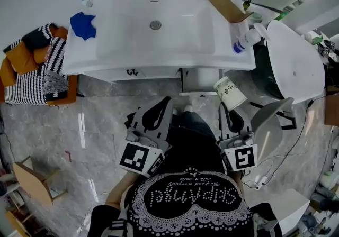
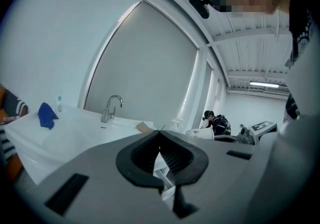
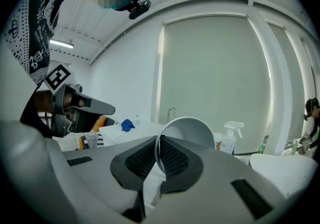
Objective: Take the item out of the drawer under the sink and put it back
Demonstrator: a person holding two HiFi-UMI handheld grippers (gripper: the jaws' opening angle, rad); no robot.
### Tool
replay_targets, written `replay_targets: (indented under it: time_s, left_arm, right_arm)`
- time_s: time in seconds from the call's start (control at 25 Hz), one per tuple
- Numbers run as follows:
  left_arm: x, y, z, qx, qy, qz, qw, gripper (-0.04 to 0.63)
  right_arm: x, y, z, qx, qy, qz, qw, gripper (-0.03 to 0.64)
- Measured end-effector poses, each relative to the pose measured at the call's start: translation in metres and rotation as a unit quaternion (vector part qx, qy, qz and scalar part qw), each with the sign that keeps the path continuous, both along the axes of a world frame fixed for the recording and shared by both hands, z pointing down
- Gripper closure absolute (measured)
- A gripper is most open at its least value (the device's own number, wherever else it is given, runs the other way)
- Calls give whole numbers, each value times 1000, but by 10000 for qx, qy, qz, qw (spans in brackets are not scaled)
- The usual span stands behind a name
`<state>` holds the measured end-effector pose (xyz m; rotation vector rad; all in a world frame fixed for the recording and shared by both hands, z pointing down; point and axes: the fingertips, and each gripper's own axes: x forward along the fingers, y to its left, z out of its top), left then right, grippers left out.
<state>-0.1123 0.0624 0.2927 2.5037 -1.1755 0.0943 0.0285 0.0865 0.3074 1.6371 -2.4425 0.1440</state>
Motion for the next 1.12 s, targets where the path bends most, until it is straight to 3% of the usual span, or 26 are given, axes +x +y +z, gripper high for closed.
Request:
replay_targets:
  time_s: [0.52,0.96,1.12]
  left_arm:
    - [-17,5,9,-148,99,-431,9989,591]
    - [2,8,14,-262,57,-84,9996,591]
    - [0,9,15,-315,82,-144,9994,591]
  right_arm:
    - [3,-4,4,-1,249,-114,9996,592]
    - [21,7,8,-89,246,195,9995,592]
    - [22,12,10,-110,207,229,9995,592]
